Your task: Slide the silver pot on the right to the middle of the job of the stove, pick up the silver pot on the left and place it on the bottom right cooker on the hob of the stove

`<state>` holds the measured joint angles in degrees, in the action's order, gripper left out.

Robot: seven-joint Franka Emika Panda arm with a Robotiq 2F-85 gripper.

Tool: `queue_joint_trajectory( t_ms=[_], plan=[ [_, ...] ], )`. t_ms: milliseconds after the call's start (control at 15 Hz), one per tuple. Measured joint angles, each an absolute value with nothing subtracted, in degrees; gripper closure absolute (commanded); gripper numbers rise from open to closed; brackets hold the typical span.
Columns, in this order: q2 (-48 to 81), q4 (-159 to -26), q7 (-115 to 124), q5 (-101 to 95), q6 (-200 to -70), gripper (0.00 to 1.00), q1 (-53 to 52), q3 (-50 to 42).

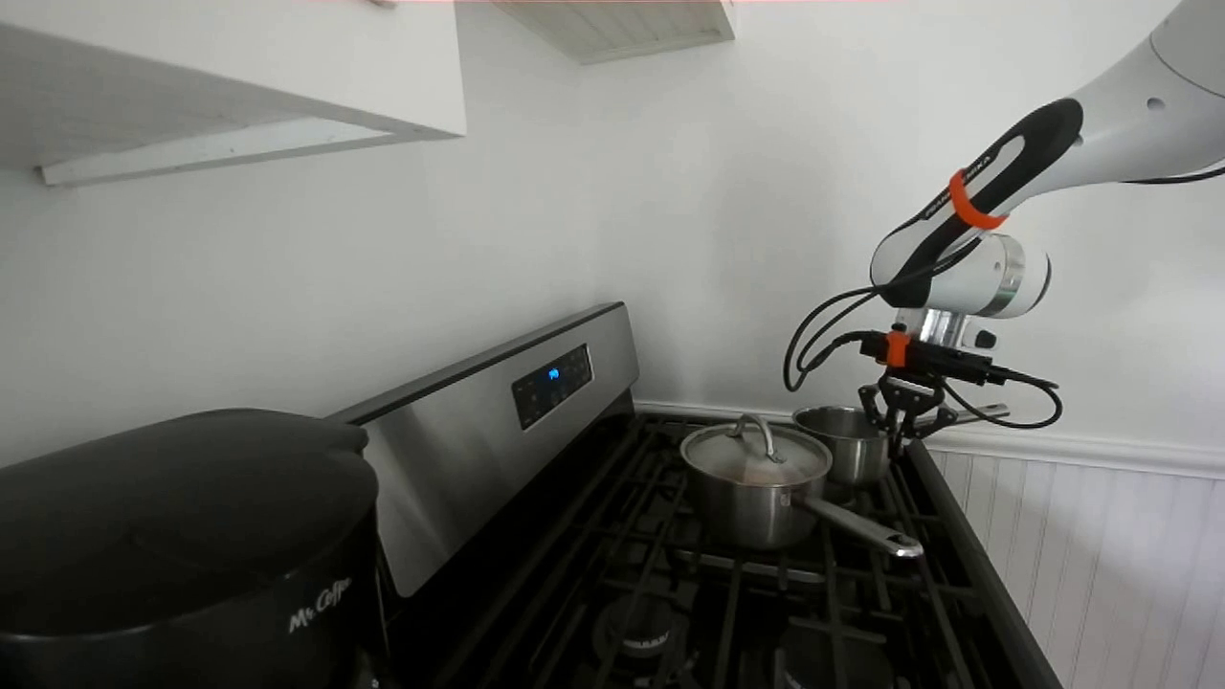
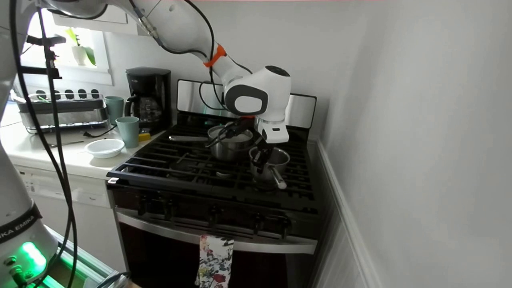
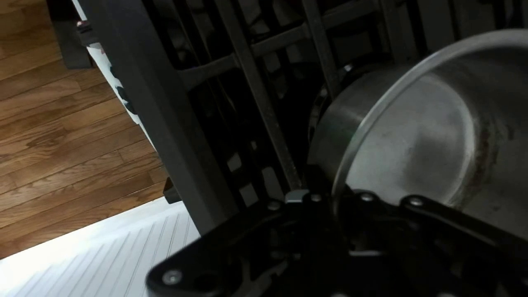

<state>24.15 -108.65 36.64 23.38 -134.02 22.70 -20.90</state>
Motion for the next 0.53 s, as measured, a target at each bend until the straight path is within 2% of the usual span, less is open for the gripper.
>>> queue_joint_trajectory(
  t_ms=[67, 133, 533],
  plan=[
    [24.52, -108.5, 36.64, 23.38, -134.02, 0.69, 22.7, -20.9],
    [24.73, -108.37, 36.64, 23.38, -134.02, 0.64, 22.7, -20.9],
    [24.73, -106.82, 36.64, 23.38, -134.02, 0.21, 22.9, -21.01]
  ],
)
